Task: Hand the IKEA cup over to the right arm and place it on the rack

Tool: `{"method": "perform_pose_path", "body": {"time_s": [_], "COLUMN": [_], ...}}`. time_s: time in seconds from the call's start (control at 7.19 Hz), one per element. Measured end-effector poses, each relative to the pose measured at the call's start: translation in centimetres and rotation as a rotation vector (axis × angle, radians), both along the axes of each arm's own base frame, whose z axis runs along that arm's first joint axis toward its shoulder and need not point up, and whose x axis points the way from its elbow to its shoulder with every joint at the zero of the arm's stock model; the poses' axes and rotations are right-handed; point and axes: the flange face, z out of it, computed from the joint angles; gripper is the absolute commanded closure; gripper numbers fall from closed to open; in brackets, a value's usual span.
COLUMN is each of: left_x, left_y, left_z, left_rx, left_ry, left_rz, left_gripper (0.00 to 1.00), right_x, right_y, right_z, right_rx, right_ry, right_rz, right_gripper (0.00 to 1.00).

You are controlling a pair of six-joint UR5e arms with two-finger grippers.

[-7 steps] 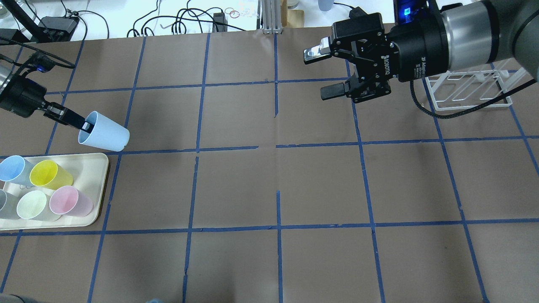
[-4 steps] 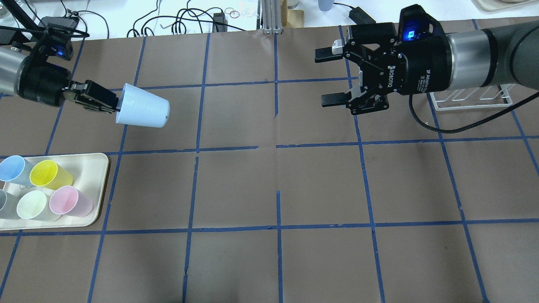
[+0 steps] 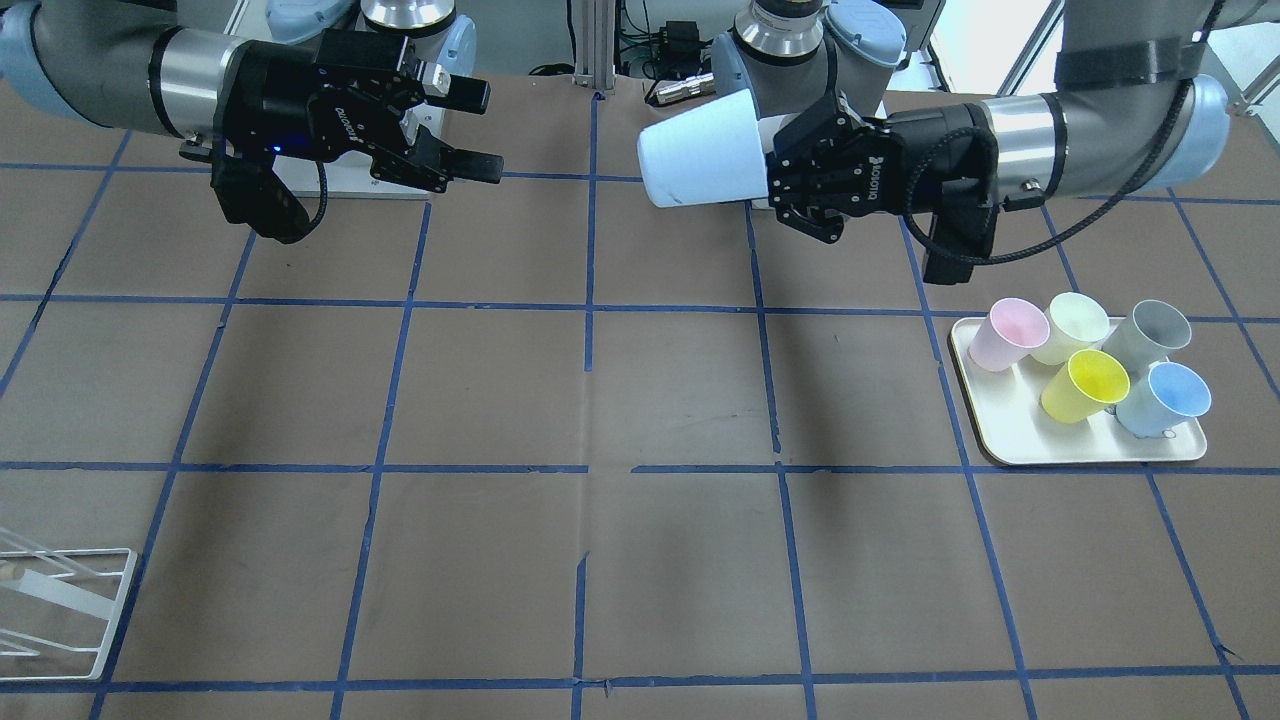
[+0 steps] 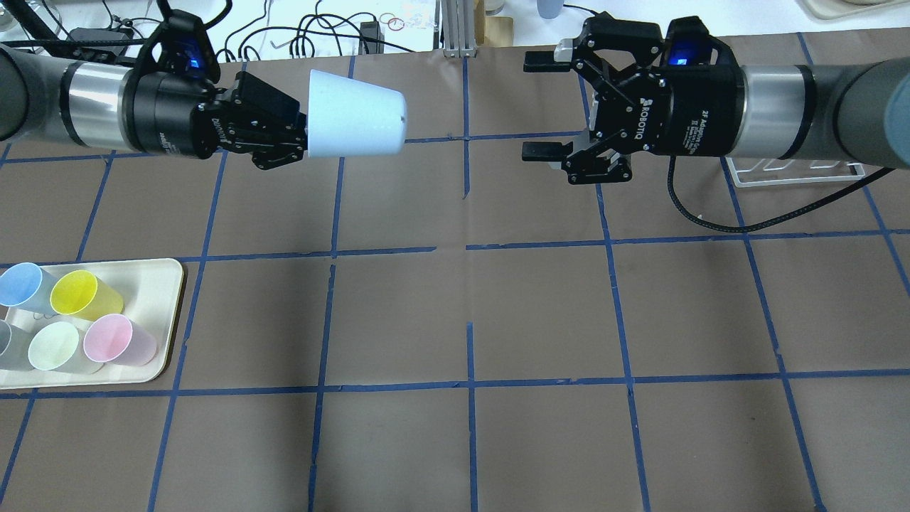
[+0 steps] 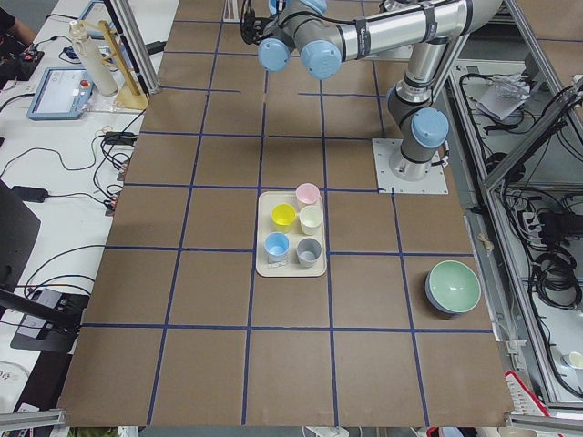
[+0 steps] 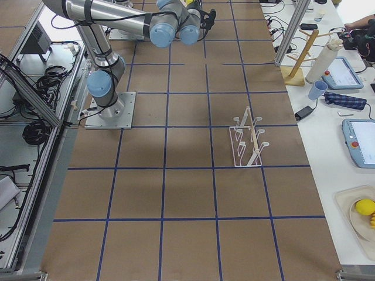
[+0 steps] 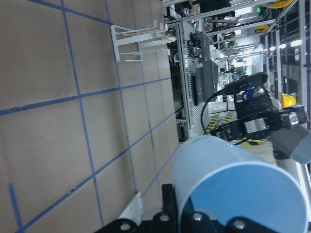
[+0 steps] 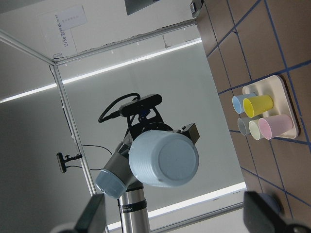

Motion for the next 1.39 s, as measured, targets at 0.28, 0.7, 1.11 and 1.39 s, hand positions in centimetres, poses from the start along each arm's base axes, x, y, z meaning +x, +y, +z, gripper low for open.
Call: {"method": "perform_pose_path", "body": {"time_s": [0.28, 0.7, 1.11, 1.39], "left_x": [-5.1, -8.4, -8.6, -8.7], "left_y": [1.1, 1.9, 1.9, 2.0], "left_z": [-0.5, -1.6, -1.6, -1.5], "left_rx": [0.043, 0.078, 0.079, 0.077], "left_ry": [0.103, 0.175, 0.179, 0.179], "left_rz": [0.026, 0.06, 0.062, 0.062], "left_gripper": [1.0, 1.0, 1.0, 1.0], "right_x": [0.3, 1.2, 1.4, 2.5], "right_y": [0.1, 0.3, 0.6, 0.9], "right_z": [0.2, 0.6, 1.1, 1.1], "right_rx": [-0.022, -0.113, -0.119, -0.119], "right_ry": [-0.004, 0.004, -0.004, -0.007], "right_rz": [0.0, 0.019, 0.013, 0.034], "right_gripper": [0.0, 0.0, 0.11, 0.22]}}
